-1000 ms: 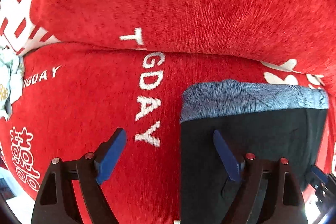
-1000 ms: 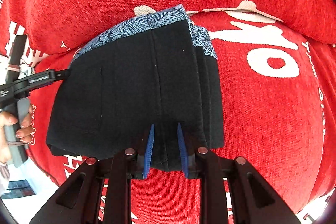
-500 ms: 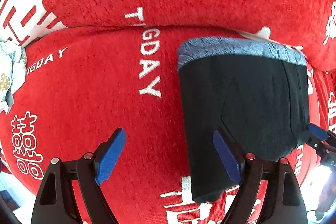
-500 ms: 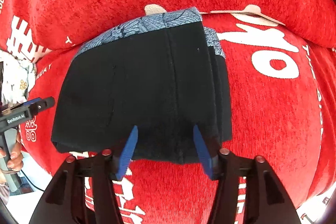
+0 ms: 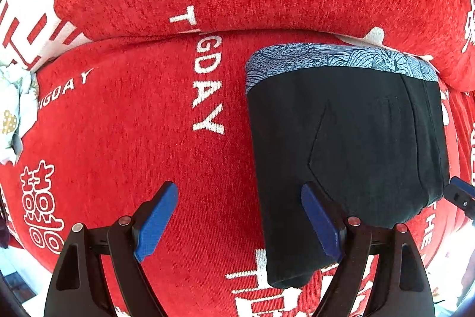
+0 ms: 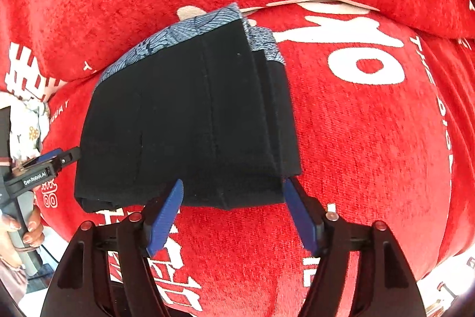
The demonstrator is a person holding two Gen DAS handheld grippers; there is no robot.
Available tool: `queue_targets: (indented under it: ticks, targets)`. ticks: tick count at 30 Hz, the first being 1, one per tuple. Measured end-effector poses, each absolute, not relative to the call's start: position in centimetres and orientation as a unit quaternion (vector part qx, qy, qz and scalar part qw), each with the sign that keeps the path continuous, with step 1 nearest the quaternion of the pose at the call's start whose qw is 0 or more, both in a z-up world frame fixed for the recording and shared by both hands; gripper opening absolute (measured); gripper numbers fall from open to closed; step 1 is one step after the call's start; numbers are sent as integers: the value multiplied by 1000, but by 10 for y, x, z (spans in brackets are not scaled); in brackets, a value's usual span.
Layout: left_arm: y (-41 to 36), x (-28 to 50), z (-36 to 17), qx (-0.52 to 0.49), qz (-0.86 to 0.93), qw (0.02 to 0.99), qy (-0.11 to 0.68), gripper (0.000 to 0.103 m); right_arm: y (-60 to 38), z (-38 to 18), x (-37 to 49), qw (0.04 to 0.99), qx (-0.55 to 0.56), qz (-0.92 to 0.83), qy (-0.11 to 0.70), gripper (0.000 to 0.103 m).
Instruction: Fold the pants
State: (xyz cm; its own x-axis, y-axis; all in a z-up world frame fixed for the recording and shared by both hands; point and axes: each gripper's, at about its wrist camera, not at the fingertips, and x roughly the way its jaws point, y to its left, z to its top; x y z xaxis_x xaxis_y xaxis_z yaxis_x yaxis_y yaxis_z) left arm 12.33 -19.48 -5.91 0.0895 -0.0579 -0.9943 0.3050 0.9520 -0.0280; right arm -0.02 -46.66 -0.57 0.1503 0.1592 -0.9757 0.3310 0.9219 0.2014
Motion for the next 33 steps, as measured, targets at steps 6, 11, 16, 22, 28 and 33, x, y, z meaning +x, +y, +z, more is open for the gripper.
queue_targets:
  ticks: [6,11,16,22,28,33]
  targets:
    - [-200,125,-63,86,-126,725,672,87,-473,-11,0,728,194,-52,655,79]
    - [-206,127,-70,75,-132,711,686,103,-479,-14,0,724,204,-48,657,81]
    - [-208,130,-75,60,-136,703,696,103,-488,-18,2,723,214,-42,656,84]
    - [-202,143,-79,38,-152,693,704,103,-506,-23,5,717,241,-40,653,87]
    - [-197,157,-88,-16,-181,671,719,103,-525,-35,19,708,261,-21,656,87]
    - [-200,162,-96,-62,-199,663,720,103,-537,-47,29,703,275,-6,655,87]
